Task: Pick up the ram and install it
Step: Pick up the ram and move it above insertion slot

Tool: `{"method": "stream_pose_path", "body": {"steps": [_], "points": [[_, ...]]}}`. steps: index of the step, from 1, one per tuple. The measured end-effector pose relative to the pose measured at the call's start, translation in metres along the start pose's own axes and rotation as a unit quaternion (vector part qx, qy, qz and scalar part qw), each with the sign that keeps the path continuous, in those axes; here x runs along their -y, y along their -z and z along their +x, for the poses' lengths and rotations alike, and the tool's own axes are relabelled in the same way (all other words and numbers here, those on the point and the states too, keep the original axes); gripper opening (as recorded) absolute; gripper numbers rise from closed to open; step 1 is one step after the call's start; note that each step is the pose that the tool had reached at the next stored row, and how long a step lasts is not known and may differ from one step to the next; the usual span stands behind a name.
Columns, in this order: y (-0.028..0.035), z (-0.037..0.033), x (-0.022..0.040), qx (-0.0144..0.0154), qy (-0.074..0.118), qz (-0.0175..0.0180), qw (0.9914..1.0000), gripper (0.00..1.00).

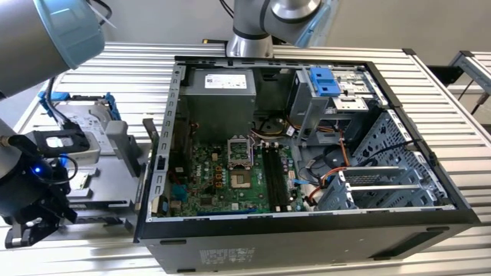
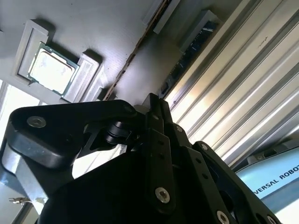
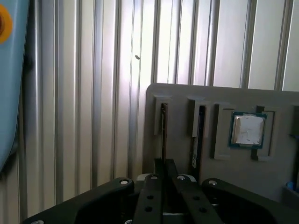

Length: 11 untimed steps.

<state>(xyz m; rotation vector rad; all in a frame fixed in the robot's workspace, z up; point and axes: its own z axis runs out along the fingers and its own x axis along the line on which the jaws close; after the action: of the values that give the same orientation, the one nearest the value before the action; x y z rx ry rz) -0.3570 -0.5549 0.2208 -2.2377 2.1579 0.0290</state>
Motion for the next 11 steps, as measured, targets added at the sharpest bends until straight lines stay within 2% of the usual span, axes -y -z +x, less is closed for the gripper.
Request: {"method": "stream_pose_path", "body": {"steps": [11], "points": [[0.0138, -0.0005, 0.0002, 0.0, 0.0, 0.0, 1.0, 0.0]]}}
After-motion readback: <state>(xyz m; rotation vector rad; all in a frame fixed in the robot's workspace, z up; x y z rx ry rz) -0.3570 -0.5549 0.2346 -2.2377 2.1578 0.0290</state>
